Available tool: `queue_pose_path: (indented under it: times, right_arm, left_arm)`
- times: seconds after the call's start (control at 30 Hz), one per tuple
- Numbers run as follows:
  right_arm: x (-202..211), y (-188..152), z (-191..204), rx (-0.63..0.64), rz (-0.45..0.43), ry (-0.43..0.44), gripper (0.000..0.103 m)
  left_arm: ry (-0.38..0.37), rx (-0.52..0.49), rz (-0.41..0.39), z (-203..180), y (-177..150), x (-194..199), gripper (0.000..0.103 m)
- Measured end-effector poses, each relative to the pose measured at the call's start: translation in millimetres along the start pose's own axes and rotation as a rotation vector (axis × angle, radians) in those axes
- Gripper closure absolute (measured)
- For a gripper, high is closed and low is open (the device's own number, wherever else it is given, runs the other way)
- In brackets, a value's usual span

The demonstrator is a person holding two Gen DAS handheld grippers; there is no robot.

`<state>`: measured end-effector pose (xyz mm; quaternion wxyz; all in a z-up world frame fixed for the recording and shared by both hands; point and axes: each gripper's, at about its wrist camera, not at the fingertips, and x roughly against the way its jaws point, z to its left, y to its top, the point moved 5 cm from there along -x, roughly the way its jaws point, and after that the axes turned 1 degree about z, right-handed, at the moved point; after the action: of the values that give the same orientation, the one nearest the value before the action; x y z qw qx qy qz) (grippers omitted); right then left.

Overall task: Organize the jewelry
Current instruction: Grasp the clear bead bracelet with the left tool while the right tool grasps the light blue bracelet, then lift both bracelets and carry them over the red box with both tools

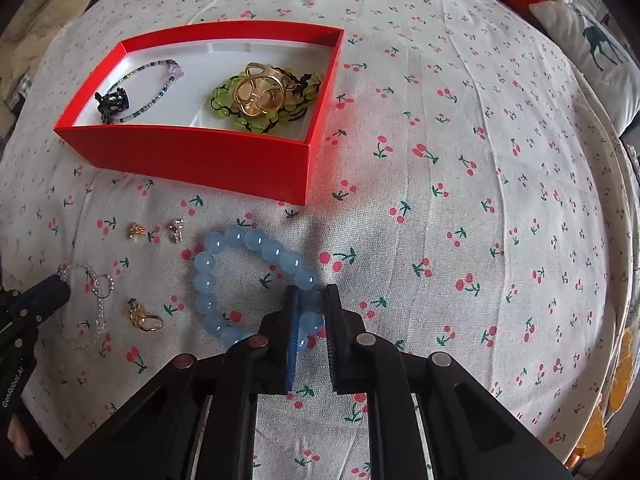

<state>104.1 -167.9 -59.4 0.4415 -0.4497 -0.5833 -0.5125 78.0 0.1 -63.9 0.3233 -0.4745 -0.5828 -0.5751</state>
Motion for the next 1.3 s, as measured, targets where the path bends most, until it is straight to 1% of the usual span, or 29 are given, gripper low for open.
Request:
queue_pose_path:
  times: [0.2, 0.47, 0.73, 0.87, 1.0, 1.3]
  right_arm:
    - [-4.3, 9.1, -2.7, 0.016, 0.001, 0.012, 0.09]
    - [7.3, 5.5, -0.1, 0.027, -0.026, 0.025, 0.09]
    - [35.4, 4.2, 8.3, 0.04, -0.087, 0.059, 0.09]
    - [46.2, 4.6, 12.5, 0.043, -0.107, 0.085, 0.09]
    - [55.5, 5.9, 20.0, 0.035, -0.122, 0.118, 0.09]
    - [83.4, 14.7, 28.3, 0.022, -0.18, 0.165, 0.09]
  left_arm:
    - [-0.021, 0.042, -0.001, 6.9, -1.8, 5.5, 0.103]
    - [-0.025, 0.053, -0.047, 15.7, -0.3, 27.1, 0.103]
    - [-0.081, 0.036, -0.134, 16.1, 7.6, 59.2, 0.103]
    - [-0.115, 0.037, -0.162, 16.5, 9.9, 72.4, 0.103]
    - [-0.114, 0.037, -0.19, 17.1, 13.3, 82.2, 0.103]
    - [-0.102, 0.043, -0.224, 14.4, 25.2, 86.5, 0.103]
